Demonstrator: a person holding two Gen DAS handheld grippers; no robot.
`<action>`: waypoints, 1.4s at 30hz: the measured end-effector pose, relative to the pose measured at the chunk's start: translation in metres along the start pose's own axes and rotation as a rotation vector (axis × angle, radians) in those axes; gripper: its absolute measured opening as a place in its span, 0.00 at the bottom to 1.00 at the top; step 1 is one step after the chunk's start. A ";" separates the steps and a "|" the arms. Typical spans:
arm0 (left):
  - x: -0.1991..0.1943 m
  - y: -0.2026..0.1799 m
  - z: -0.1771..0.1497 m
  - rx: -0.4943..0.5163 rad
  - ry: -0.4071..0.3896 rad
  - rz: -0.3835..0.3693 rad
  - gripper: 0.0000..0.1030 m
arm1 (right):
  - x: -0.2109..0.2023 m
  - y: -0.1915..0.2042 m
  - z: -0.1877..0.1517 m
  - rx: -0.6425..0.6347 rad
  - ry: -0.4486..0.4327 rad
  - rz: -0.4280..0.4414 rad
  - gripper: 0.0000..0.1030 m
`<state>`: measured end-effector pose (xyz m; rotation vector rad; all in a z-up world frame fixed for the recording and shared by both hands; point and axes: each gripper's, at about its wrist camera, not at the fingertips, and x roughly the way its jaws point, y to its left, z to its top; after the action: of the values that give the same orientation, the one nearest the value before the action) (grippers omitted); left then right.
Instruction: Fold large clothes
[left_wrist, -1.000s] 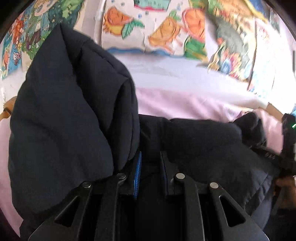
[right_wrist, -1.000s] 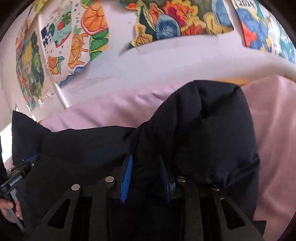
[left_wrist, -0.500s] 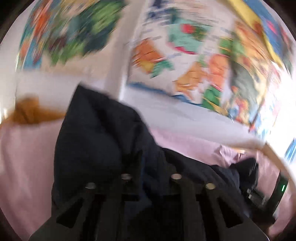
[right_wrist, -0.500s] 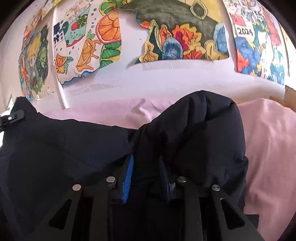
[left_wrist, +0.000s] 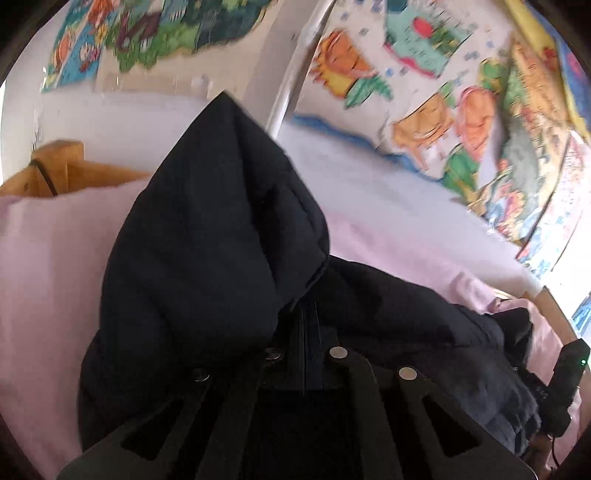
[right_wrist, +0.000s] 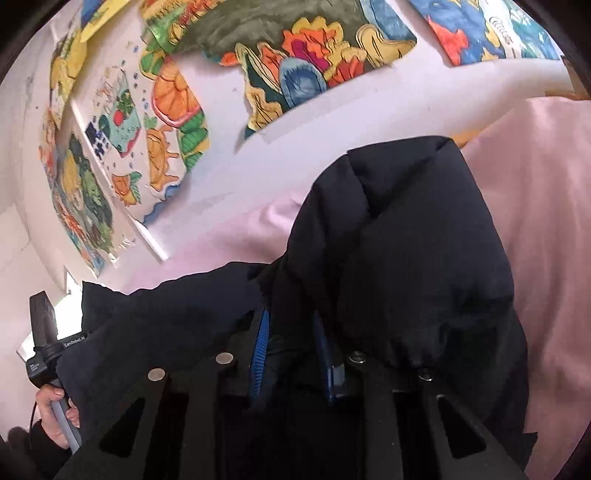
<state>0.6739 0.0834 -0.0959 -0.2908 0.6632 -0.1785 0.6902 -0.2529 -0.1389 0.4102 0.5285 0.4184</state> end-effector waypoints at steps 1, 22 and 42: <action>-0.007 -0.001 0.000 0.001 -0.014 -0.008 0.02 | -0.005 0.008 0.001 -0.030 -0.003 -0.031 0.23; -0.022 -0.078 -0.057 0.423 0.050 0.001 0.19 | -0.021 0.078 -0.023 -0.473 0.065 -0.206 0.62; -0.155 -0.121 -0.063 0.514 -0.078 0.071 0.97 | -0.130 0.121 0.005 -0.367 0.050 -0.125 1.00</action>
<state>0.5052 -0.0048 -0.0144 0.2180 0.5287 -0.2614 0.5580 -0.2152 -0.0260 0.0137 0.5100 0.3952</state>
